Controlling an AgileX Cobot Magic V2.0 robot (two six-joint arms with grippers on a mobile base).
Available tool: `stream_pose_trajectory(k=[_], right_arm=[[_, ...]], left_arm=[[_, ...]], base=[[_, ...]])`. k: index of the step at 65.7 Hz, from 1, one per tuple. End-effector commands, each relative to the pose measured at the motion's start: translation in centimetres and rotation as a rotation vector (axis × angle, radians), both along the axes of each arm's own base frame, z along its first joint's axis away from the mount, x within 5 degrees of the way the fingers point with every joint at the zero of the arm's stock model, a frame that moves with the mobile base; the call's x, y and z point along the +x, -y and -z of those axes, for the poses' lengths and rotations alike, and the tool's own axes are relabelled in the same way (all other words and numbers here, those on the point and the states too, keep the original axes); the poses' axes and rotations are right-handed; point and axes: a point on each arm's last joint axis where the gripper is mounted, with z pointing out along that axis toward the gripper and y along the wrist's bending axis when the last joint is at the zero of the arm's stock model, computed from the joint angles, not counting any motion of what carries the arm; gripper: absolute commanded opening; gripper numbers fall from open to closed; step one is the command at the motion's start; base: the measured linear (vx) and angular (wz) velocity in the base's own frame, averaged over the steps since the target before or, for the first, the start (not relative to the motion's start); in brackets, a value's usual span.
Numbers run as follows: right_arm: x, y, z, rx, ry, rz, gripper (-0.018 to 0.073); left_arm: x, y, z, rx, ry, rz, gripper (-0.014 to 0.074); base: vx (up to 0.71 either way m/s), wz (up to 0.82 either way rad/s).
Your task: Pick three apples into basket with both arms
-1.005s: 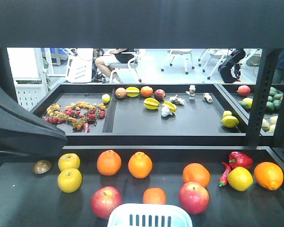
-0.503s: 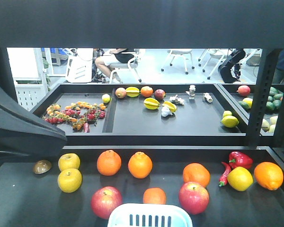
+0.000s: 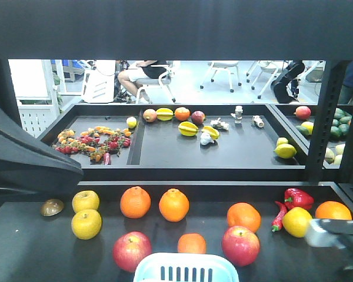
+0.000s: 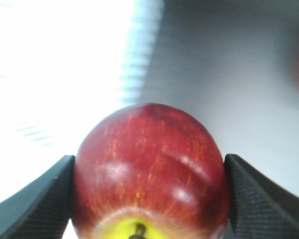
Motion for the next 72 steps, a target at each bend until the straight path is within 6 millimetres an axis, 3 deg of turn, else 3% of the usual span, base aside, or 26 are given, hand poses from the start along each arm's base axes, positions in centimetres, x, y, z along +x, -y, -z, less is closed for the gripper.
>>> stream_pose_trajectory(k=[1,14,30,37,53,72], right_arm=[[-0.8,-2.5,-1.8,0.082,0.065,-0.102,0.0221],[-0.7,-6.0,-2.3,0.126,0.217,-0.144,0.0265],[0.9,-9.0,-0.1,0.185,0.171,-0.138,0.0524],[1.6,-9.5,0.9,0.188,0.139,-0.122,0.0585],[2.6,-9.8,1.8,0.179,0.157,-0.110,0.0594],[2.4,-9.9,1.9,0.192,0.127,-0.115,0.0566]], left_arm=[[-1.0,-0.2,-1.3,-0.071,0.039,0.010,-0.0008],[-1.0,-0.2,-1.3,-0.071,0.039,0.010,-0.0008],[-1.0,-0.2,-1.3,-0.071,0.039,0.010,-0.0008],[-1.0,-0.2,-1.3,-0.071,0.039,0.010,-0.0008],[-1.0,-0.2,-1.3,-0.071,0.039,0.010,-0.0008],[-1.0,-0.2,-1.3,-0.071,0.039,0.010,-0.0008]], base=[[0.00,0.00],[0.00,0.00],[0.00,0.00],[0.00,0.00],[0.00,0.00],[0.00,0.00]])
